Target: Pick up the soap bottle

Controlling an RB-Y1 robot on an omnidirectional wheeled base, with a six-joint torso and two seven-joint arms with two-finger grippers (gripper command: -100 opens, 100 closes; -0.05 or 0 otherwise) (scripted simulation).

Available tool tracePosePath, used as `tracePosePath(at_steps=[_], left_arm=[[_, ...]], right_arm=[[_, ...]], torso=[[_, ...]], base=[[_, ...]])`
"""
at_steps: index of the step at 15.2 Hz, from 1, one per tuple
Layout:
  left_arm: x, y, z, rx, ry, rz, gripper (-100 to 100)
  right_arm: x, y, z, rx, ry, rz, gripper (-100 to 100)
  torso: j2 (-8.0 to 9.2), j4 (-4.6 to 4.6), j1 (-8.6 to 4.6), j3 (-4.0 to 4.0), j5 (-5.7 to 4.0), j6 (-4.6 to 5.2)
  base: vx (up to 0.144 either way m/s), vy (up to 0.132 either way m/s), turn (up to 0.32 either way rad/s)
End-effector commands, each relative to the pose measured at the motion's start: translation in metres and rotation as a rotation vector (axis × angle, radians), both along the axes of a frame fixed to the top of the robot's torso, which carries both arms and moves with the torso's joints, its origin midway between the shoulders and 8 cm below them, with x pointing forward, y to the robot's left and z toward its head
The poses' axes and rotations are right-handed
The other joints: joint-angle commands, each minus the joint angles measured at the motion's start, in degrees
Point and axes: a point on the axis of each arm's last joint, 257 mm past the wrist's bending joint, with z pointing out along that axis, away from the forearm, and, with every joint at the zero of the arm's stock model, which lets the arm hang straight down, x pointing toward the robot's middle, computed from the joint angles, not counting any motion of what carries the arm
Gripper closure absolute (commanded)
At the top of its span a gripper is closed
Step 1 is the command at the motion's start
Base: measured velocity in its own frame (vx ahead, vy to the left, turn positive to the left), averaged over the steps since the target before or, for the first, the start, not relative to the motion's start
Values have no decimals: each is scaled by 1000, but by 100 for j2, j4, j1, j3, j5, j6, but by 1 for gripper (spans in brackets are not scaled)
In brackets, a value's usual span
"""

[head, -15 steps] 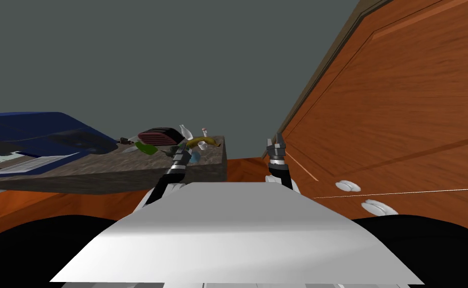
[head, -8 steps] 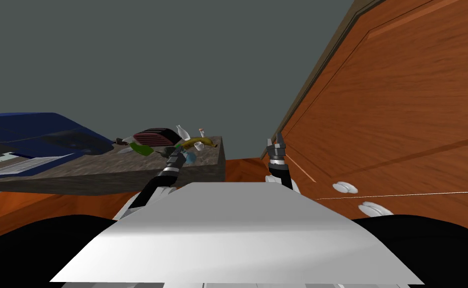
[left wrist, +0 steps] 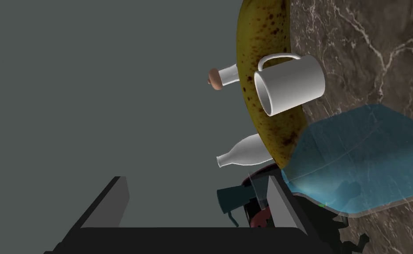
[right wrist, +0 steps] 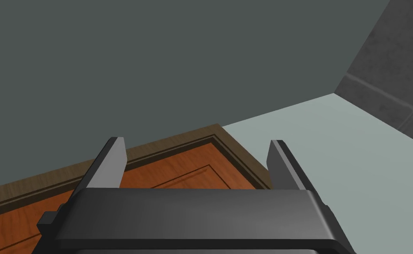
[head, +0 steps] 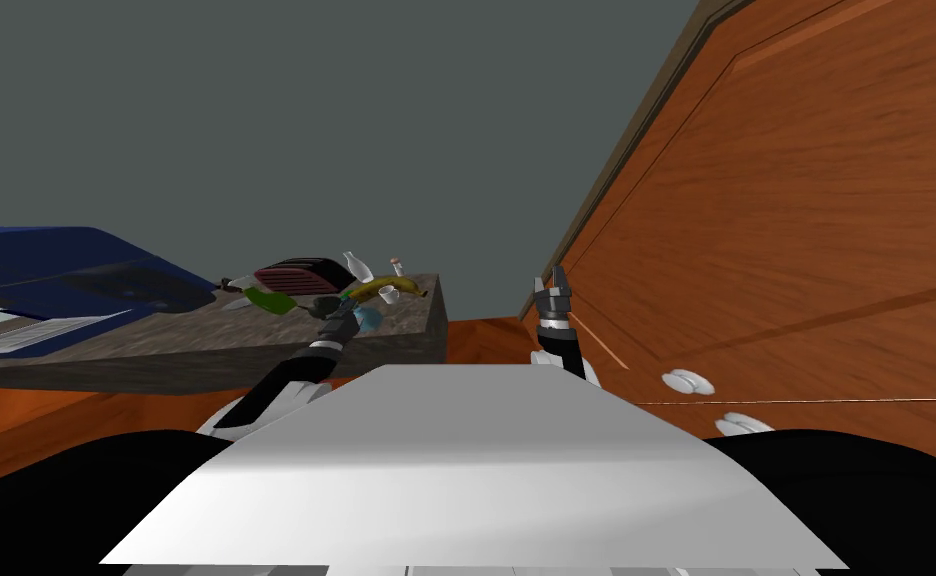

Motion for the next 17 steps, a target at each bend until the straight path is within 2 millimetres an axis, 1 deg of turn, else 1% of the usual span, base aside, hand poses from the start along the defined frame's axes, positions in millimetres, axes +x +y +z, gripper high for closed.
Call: tracePosePath(at_steps=[1, 3, 4, 5, 6, 7, 8, 9, 11, 12, 14, 15, 16, 17], left_arm=[[-10, 17, -7, 7, 59, 27, -100], [-11, 18, -12, 3, 75, 32, -100], [-20, 30, -14, 10, 116, 52, -100], [-21, 32, -19, 7, 133, 57, -100], [-30, 43, -19, 14, 166, 75, -100], [-32, 45, -24, 10, 188, 82, -100], [-32, 45, -25, 9, 191, 83, -100], [-42, 57, -27, 14, 234, 105, -100], [-44, 58, -31, 10, 248, 109, -100], [-54, 68, -32, 15, 288, 129, -100], [-56, 70, -36, 11, 306, 135, -100], [-66, 79, -35, 16, 340, 153, -100], [-69, 81, -40, 11, 360, 160, -100], [-69, 81, -40, 11, 362, 161, -100]], right_arm=[[0, 0, 0, 0, 0, 0, 0], [0, 0, 0, 0, 0, 0, 0], [0, 0, 0, 0, 0, 0, 0], [0, 0, 0, 0, 0, 0, 0], [0, 0, 0, 0, 0, 0, 0], [0, 0, 0, 0, 0, 0, 0], [0, 0, 0, 0, 0, 0, 0], [0, 0, 0, 0, 0, 0, 0], [0, 0, 0, 0, 0, 0, 0], [0, 0, 0, 0, 0, 0, 0], [0, 0, 0, 0, 0, 0, 0], [0, 0, 0, 0, 0, 0, 0], [0, 0, 0, 0, 0, 0, 0], [0, 0, 0, 0, 0, 0, 0]], torso=[[0, 0, 0, 0, 0, 0], [-4, -1, 2, -2, 1, 0], [-1, 0, 9, -1, 2, 0], [-4, 0, 10, -2, 2, 0], [-5, -1, 8, -3, 2, 0], [-11, -2, 2, -6, 1, 0], [-13, -3, 1, -8, 0, 0], [-9, -2, 9, -6, 2, 0], [-9, -2, 11, -5, 3, 0], [-6, -1, 17, -3, 4, 0], [-10, -2, 18, -5, 4, 0], [-8, -2, 21, -5, 5, 1], [-12, -2, 21, -6, 5, 1], [-16, -3, 21, -9, 5, 0]], base=[[62, -81, -1], [50, -68, 4], [59, -62, -4], [66, -75, -1], [86, -94, 1], [87, -87, 10], [55, -52, 11], [66, -61, -4], [58, -51, 5], [68, -44, -2], [69, -40, 7], [79, -41, 2], [93, -39, 4], [74, -28, 5]])
